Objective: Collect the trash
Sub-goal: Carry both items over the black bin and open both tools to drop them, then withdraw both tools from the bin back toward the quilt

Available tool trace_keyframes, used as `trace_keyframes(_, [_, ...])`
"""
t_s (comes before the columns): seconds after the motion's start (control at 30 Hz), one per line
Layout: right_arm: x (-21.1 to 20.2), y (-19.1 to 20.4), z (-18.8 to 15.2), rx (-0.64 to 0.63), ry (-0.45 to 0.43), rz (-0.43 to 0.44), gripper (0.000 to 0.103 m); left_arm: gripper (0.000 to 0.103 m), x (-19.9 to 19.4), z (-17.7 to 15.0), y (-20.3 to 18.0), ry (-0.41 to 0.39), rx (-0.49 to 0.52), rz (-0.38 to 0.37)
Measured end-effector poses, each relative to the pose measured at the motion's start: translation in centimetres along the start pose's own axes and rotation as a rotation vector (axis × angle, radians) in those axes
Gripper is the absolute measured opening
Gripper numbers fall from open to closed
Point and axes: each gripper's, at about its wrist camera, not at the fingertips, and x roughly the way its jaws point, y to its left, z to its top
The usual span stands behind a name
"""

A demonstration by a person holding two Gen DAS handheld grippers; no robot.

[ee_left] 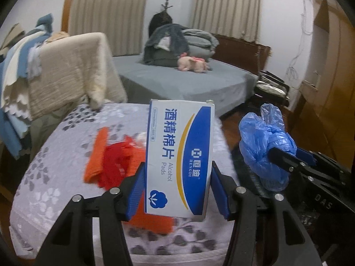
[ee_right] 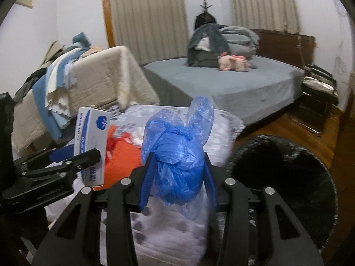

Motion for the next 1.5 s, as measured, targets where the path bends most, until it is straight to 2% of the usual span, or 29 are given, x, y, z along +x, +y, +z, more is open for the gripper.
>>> trace_keyframes(0.53, [-4.9, -13.4, -4.0, 0.157, -0.004, -0.29, 0.04, 0.055, 3.1, -0.6, -13.1, 0.029, 0.164, -0.218])
trace_keyframes(0.8, [-5.6, -16.9, -5.9, 0.199, 0.007, -0.347, 0.04, 0.055, 5.3, -0.7, -18.1, 0.044, 0.212, -0.293])
trace_keyframes(1.07, [-5.2, -18.3, -6.4, 0.213, 0.02, -0.363, 0.044, 0.057, 7.8, -0.6, -20.1, 0.089, 0.224, -0.327])
trace_keyframes(1.1, [-5.1, -18.3, -6.4, 0.212, 0.022, -0.365, 0.047, 0.058, 7.9, -0.6, -20.2, 0.09, 0.227, -0.331])
trace_keyframes(1.17, [-5.1, -18.2, -6.4, 0.209, 0.022, -0.373, 0.055, 0.07, 8.0, -0.6, -20.1, 0.094, 0.229, -0.335])
trace_keyframes(1.2, [-5.2, -18.3, -6.5, 0.21, 0.019, -0.378, 0.06, 0.071, 8.1, -0.5, -20.1, 0.091, 0.228, -0.333])
trace_keyframes(1.3, [-5.5, -18.1, -6.4, 0.213, 0.014, -0.385, 0.066, 0.074, 8.0, -0.4, -19.4, 0.09, 0.21, -0.324])
trace_keyframes(1.47, [-6.0, -17.2, -6.2, 0.205, -0.018, -0.394, 0.091, 0.085, 6.7, 0.3, -16.0, 0.052, 0.177, -0.268])
trace_keyframes(1.5, [-6.1, -16.9, -6.1, 0.202, -0.026, -0.392, 0.093, 0.086, 6.4, 0.4, -15.2, 0.042, 0.17, -0.253])
